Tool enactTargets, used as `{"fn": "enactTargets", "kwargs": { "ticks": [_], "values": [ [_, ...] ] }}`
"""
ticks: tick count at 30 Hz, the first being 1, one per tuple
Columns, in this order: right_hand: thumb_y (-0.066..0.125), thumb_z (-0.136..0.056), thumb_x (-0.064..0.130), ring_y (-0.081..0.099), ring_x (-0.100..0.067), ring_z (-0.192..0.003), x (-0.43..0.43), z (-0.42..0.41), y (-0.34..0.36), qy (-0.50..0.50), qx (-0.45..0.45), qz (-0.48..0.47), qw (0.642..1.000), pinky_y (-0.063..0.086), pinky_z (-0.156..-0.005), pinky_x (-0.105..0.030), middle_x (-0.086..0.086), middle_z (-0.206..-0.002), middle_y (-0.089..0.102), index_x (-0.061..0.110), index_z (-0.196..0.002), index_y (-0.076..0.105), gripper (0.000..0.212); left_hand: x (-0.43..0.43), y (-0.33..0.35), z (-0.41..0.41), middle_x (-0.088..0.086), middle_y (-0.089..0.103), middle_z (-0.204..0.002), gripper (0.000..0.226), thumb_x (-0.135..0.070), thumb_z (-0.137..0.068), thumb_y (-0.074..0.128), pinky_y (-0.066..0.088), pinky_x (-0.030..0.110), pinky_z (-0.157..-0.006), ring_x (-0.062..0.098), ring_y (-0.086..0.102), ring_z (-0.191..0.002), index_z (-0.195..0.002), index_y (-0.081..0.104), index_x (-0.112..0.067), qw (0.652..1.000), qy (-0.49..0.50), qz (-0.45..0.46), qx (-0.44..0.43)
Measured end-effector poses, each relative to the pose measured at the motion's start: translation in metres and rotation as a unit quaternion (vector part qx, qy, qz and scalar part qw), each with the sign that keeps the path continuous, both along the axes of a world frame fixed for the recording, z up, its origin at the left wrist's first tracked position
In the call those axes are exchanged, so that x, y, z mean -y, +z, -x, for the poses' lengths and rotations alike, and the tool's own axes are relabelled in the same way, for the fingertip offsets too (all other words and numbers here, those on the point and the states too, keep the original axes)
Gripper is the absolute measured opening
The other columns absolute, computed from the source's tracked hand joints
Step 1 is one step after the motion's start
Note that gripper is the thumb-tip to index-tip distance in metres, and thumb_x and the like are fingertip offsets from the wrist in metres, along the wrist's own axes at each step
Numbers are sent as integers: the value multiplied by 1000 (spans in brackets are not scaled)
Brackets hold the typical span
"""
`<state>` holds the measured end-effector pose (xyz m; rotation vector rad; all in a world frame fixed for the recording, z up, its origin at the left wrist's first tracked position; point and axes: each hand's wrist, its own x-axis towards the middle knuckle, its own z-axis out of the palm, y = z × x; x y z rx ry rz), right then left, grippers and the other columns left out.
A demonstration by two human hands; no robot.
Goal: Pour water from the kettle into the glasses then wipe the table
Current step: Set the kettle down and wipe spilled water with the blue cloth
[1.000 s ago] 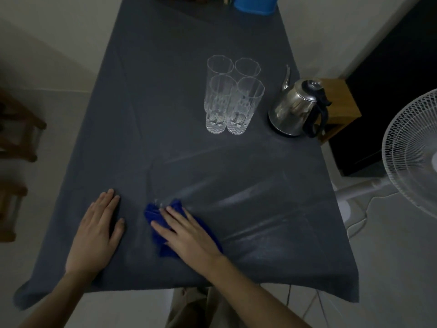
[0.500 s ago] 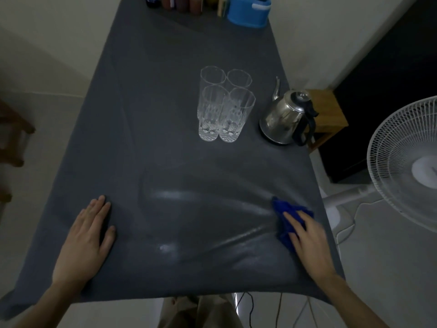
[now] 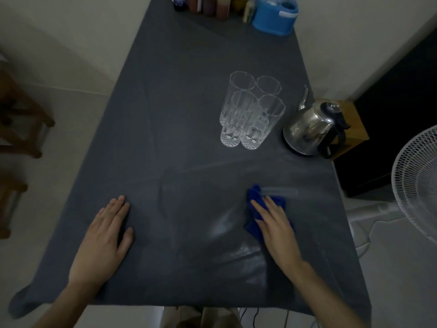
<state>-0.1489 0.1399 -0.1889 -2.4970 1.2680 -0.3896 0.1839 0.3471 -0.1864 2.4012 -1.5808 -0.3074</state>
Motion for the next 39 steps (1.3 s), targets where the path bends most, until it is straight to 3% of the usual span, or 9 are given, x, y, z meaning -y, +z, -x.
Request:
{"fn": "enactTargets", "kwargs": {
  "ticks": [5, 8, 15, 20, 23, 26, 30, 34, 39],
  "values": [
    [49, -84, 29, 56, -28, -120, -36, -103, 5, 160, -11, 17, 987, 28, -109, -36, -12, -129, 62, 14, -123, 64, 44, 1, 0, 0, -1, 29, -154, 63, -46, -93, 31, 1, 21, -119, 12, 20, -143, -145, 36, -10, 1000, 4, -5, 0],
    [51, -86, 31, 49, -24, -129, -72, -133, -2, 254, -22, 20, 967, 28, -113, -38, -8, -135, 57, 20, -129, 58, 45, 1, 1, -1, -2, 28, -153, 65, -47, -92, 31, 0, 20, -118, 11, 20, -142, -145, 36, -9, 1000, 5, -15, -4],
    [55, -84, 13, 44, -20, -133, -55, -53, -9, 313, -35, 35, 948, 28, -112, -35, -5, -142, 51, 22, -133, 53, 50, 0, -1, 0, 1, 28, -155, 64, -46, -93, 31, 1, 22, -119, 15, 20, -144, -146, 35, -10, 1000, 3, 1, -1],
    [49, -84, 14, 41, -20, -133, 7, 43, 3, 205, -79, 27, 975, 24, -114, -31, -5, -143, 47, 23, -138, 46, 54, 0, -3, 0, 4, 30, -153, 66, -46, -93, 29, 2, 25, -120, 20, 24, -143, -144, 37, -5, 1000, 5, -4, -5],
    [51, -89, 23, 43, -24, -133, 48, 75, 7, 69, -88, 5, 994, 26, -112, -33, -4, -144, 46, 22, -140, 44, 52, 0, -1, 0, 4, 31, -153, 65, -45, -93, 30, 2, 24, -120, 20, 25, -142, -143, 38, -4, 1000, 6, -4, -6],
    [49, -98, 25, 34, -25, -139, 82, 71, 3, -99, -39, -13, 994, 23, -113, -36, -10, -147, 44, 17, -139, 48, 42, 0, -2, -1, 2, 31, -152, 64, -44, -93, 31, 3, 24, -120, 19, 25, -142, -143, 39, -5, 1000, 4, -2, -6],
    [47, -99, 16, 34, -28, -138, 99, 19, -2, -175, 39, -18, 984, 25, -112, -36, -12, -144, 47, 12, -135, 53, 37, -1, -5, -3, 2, 30, -154, 64, -46, -93, 30, 6, 28, -121, 17, 23, -144, -144, 37, -8, 1000, 7, 0, -3],
    [47, -94, 20, 44, -29, -129, 62, -63, -6, -83, 49, -25, 995, 25, -110, -30, -13, -133, 57, 10, -126, 61, 36, 0, -5, -2, 5, 32, -153, 62, -43, -94, 29, 6, 28, -120, 17, 24, -143, -143, 39, -6, 1000, 3, -1, -3],
    [54, -78, 21, 52, -29, -118, -24, -149, -3, 208, 36, -9, 977, 35, -103, -37, -16, -120, 64, 11, -118, 66, 42, 0, -6, -3, 7, 35, -151, 66, -47, -95, 26, 6, 27, -120, 21, 28, -141, -141, 41, -4, 1000, 0, -4, -10]
  ]
}}
